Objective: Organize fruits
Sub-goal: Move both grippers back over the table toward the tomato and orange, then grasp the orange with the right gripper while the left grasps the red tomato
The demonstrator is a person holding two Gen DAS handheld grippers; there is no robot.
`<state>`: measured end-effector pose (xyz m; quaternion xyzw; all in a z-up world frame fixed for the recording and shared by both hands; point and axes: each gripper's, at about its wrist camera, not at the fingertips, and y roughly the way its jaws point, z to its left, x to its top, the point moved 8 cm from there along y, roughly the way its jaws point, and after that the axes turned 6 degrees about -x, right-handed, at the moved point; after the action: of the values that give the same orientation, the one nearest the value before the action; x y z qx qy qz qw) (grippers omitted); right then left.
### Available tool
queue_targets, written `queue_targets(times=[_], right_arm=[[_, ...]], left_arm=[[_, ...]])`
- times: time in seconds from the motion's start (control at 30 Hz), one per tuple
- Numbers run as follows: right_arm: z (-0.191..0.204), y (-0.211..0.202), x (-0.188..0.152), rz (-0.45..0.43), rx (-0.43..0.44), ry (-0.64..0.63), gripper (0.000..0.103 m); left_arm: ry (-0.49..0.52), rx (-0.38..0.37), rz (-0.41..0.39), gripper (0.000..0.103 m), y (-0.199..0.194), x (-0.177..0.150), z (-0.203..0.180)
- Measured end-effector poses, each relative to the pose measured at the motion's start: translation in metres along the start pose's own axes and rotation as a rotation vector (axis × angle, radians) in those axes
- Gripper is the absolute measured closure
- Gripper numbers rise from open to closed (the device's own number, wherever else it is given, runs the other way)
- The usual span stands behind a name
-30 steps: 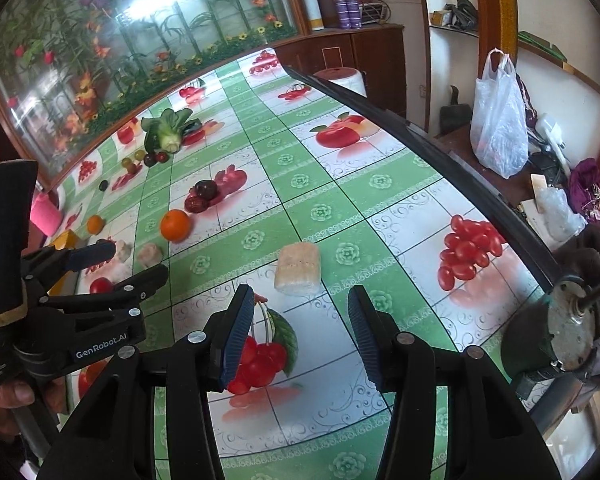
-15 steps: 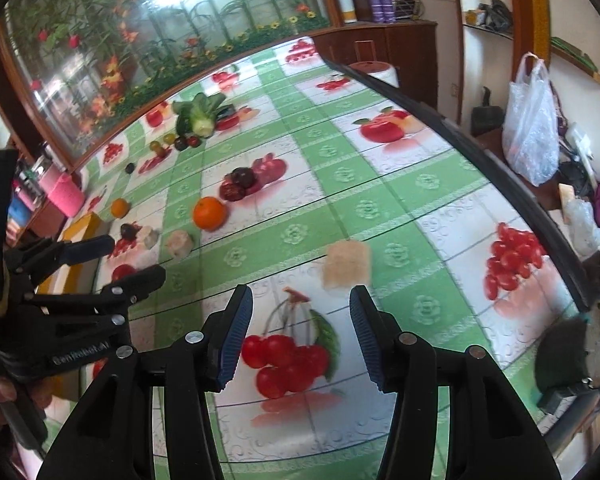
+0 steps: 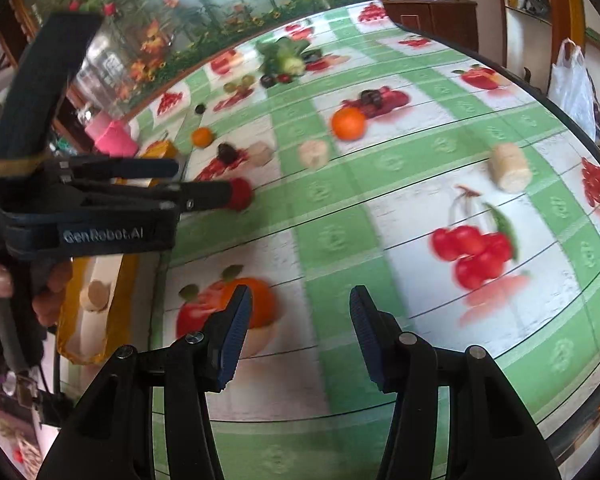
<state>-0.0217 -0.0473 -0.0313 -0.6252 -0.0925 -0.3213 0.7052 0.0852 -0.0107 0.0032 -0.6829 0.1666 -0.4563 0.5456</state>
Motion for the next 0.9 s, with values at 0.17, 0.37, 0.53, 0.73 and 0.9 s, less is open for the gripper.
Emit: queue_targets(times=[0.17, 0.37, 0.53, 0.73, 0.9], right_arm=[[0.023, 0.020, -0.006, 0.055, -0.004, -0.016, 0.053], [0.025, 0.034, -0.001, 0.031, -0.028, -0.019, 0.063], [0.014, 0.032, 0.002, 0.016, -0.057, 0.000, 0.068], [-0.007, 0.019, 0.001, -0.007, -0.084, 0.063, 0.068], [-0.019, 0.015, 0.000, -0.012, -0.100, 0.101, 0.068]], left_arm=[[0.041, 0.012, -0.001, 0.029, -0.004, -0.003, 0.016], [0.083, 0.002, 0.046, 0.029, 0.010, -0.011, 0.015], [0.091, -0.020, 0.081, 0.029, 0.029, -0.009, 0.008], [0.068, -0.067, 0.132, 0.029, 0.057, -0.006, 0.000], [0.007, -0.131, 0.121, 0.052, 0.066, -0.002, 0.000]])
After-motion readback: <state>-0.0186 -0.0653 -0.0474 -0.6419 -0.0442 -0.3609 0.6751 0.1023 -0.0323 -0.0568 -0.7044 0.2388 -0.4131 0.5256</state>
